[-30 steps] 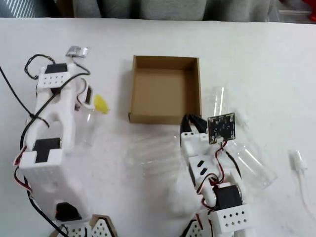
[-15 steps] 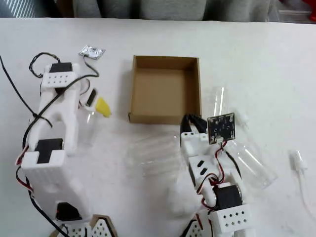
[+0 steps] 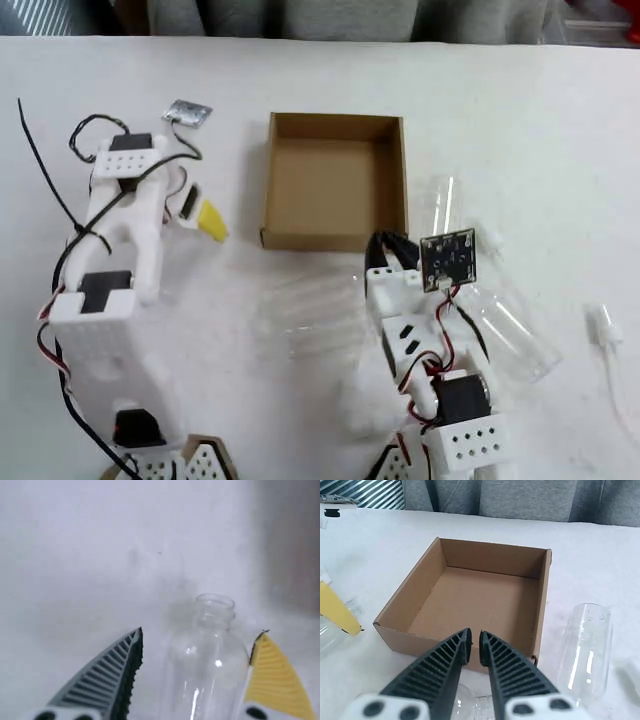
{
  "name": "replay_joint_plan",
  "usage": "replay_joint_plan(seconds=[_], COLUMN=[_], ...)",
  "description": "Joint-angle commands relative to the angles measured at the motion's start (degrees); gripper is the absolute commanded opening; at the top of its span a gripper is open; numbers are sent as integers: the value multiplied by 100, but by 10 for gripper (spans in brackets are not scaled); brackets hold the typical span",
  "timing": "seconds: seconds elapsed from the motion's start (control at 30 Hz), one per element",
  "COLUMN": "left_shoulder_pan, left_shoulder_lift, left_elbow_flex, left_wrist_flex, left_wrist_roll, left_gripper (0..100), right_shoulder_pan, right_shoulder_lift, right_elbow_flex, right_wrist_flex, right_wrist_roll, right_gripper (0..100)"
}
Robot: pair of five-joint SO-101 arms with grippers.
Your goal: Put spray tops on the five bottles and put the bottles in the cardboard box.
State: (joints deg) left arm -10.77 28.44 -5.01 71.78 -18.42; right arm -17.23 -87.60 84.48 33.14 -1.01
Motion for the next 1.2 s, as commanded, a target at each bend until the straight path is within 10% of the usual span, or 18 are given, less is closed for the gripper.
replay_joint_plan(seconds=[0.0, 0.9, 1.17], left_shoulder_pan=[-75, 66, 57], left_shoulder_lift=[-101, 804, 831], left_elbow_flex=[-237, -818, -800], left_wrist_flex=[-35, 255, 809], left_wrist_roll=[70, -185, -185], left_gripper=[347, 343, 200], right_shoulder_pan=[-40, -163, -163], right_shoulder_lift=[-48, -48, -57], right_elbow_flex=[-44, 211, 211], right_wrist_flex=[-154, -549, -549], right_wrist_roll=[70, 316, 334], right_gripper=[17, 17, 17])
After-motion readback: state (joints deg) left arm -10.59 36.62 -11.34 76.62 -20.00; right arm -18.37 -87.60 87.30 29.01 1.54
